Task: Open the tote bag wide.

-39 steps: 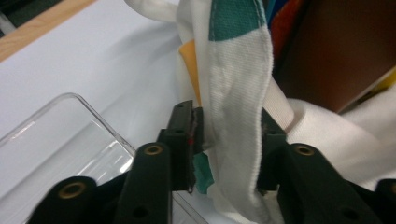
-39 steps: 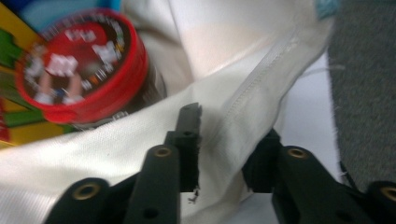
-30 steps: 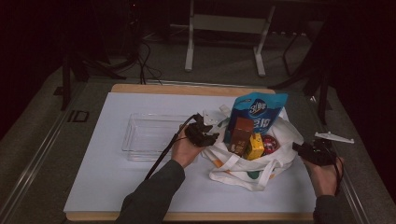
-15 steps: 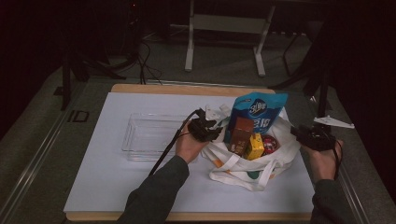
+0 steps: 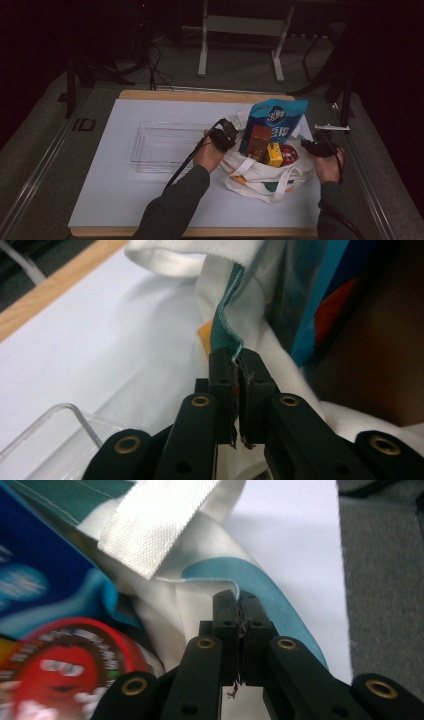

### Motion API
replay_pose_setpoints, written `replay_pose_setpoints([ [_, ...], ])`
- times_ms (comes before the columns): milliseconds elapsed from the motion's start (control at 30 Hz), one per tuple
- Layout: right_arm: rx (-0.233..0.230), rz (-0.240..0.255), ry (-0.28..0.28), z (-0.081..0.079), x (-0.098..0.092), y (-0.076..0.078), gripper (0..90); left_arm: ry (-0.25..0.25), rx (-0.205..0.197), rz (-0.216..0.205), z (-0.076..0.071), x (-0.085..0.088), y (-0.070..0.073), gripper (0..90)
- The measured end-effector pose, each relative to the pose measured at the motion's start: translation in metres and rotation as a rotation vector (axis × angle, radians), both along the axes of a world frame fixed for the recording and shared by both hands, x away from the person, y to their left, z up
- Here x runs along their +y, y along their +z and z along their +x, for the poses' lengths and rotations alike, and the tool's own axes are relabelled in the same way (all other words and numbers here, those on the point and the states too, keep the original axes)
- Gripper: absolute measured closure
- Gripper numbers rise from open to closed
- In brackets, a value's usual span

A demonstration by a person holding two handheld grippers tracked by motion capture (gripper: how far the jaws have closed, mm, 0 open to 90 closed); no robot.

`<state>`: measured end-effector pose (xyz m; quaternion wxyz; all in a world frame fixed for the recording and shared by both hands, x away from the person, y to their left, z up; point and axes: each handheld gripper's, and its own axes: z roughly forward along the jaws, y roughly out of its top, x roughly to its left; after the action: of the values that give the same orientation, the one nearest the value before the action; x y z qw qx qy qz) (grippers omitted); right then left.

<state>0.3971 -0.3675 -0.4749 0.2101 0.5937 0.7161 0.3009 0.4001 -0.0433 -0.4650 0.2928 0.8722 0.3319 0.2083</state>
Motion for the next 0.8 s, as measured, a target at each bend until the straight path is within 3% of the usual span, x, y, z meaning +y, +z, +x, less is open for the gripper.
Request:
replay_pose_setpoints([
  [133, 0.051, 0.011, -0.041, 0.002, 0.002, -0.018, 88.5, 0.025, 0.03, 0.031, 0.004, -0.003, -0.002, 87.6],
  [267, 0.056, 0.015, -0.053, 0.001, 0.003, -0.018, 87.3, 0.023, 0.048, 0.01, 0.005, 0.001, -0.001, 87.7],
  [333, 0.037, 0.01, -0.044, -0.003, 0.003, -0.013, 84.6, 0.022, 0.051, 0.003, 0.005, 0.002, 0.0, 87.6],
  [433, 0.004, 0.046, -0.014, -0.01, -0.001, -0.001, 76.2, 0.013, 0.056, -0.017, 0.004, 0.004, 0.002, 87.0],
  [567, -0.055, 0.031, 0.025, -0.022, -0.003, 0.018, 68.6, 0.0, 0.056, -0.032, 0.002, 0.006, 0.004, 85.6],
  [667, -0.101, 0.031, 0.049, -0.034, -0.003, 0.03, 65.6, -0.016, 0.066, -0.075, 0.001, 0.011, 0.008, 80.5],
  [800, -0.146, 0.035, 0.091, -0.053, -0.004, 0.038, 63.2, -0.042, 0.043, -0.105, -0.005, 0.018, 0.016, 70.2],
])
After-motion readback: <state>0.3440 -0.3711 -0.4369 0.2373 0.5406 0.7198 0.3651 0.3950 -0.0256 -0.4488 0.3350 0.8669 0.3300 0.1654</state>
